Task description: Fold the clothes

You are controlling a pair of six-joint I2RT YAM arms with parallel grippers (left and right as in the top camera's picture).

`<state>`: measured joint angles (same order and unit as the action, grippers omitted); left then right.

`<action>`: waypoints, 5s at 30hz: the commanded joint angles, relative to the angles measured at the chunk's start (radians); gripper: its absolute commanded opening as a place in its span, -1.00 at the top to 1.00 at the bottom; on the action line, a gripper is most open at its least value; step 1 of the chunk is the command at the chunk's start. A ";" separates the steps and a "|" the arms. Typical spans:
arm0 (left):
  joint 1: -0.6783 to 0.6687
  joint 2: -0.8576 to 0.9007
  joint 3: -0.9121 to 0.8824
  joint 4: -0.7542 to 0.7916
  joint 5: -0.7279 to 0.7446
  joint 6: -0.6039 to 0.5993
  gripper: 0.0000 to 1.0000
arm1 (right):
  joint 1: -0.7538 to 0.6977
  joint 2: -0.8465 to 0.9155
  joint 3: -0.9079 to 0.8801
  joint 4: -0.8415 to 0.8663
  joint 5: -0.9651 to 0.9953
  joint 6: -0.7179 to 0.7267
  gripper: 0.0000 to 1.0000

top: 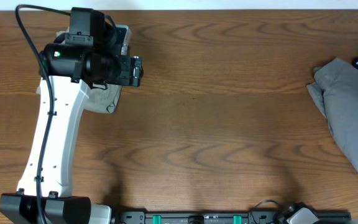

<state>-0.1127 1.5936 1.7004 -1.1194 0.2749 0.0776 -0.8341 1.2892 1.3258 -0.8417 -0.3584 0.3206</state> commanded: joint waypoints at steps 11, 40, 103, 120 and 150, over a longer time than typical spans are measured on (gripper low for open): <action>0.024 -0.003 0.006 0.002 -0.127 -0.011 -0.67 | 0.436 0.295 0.002 -0.011 -0.096 -0.216 0.08; 0.162 -0.258 0.014 0.002 -0.209 -0.011 -0.96 | 0.630 0.023 0.002 0.143 -0.185 0.176 -0.99; 0.162 -0.258 0.014 0.002 -0.209 -0.011 -0.96 | 0.813 -1.282 -1.263 0.643 0.235 -0.280 -0.98; 0.162 -0.258 0.014 0.002 -0.209 -0.011 -0.96 | 0.813 -1.282 -1.263 0.643 0.235 -0.280 -0.98; 0.175 -1.269 -1.002 0.626 -0.241 -0.008 -0.96 | 0.813 -1.282 -1.263 0.642 0.235 -0.280 -0.99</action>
<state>0.0574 0.4088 0.7662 -0.5114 0.0448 0.0753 -0.0162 0.0166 0.0677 -0.2008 -0.1303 0.0250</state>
